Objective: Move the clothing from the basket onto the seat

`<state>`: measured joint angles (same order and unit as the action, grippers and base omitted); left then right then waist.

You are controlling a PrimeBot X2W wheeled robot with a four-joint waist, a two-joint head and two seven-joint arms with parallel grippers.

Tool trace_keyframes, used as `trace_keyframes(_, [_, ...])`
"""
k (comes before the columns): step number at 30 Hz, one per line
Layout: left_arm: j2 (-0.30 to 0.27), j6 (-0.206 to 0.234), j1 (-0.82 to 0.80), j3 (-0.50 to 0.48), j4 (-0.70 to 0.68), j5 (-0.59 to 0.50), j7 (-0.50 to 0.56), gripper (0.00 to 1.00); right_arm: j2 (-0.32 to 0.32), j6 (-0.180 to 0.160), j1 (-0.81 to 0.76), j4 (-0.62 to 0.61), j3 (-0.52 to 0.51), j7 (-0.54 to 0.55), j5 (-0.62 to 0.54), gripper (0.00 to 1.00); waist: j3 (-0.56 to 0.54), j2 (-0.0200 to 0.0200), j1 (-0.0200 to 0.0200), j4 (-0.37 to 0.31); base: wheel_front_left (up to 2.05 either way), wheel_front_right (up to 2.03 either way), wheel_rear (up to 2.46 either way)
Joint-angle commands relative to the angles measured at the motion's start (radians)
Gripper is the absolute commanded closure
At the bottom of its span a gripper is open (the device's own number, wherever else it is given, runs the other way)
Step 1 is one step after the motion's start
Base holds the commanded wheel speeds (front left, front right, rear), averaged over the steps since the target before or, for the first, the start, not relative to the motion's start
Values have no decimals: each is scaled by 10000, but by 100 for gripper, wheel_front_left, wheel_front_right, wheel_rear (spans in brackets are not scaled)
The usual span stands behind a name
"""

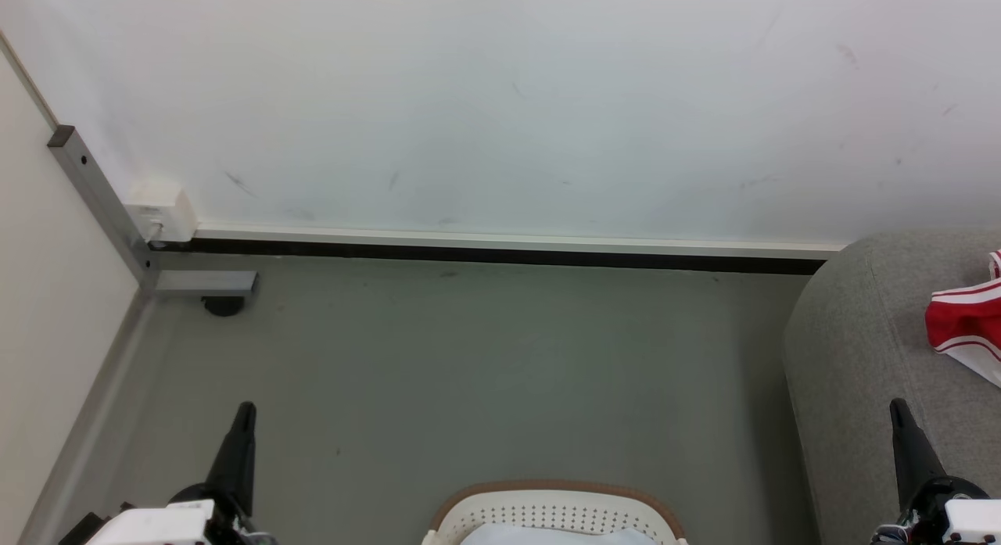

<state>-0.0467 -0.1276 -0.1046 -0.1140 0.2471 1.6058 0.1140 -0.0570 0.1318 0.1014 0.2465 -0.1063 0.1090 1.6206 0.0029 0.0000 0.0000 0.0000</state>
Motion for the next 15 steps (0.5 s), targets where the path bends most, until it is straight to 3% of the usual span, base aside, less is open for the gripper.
trace_keyframes(1, [-66,-63,-89,-18,-24,130,39,100,17,-21,124,-39,-38,17,-33,100,0,0,0,0,0,0,0])
trace_keyframes(15, [-67,-63,-89,-18,-25,130,39,100,28,-21,127,-37,-53,37,-54,100,0,0,0,0,0,0,0])
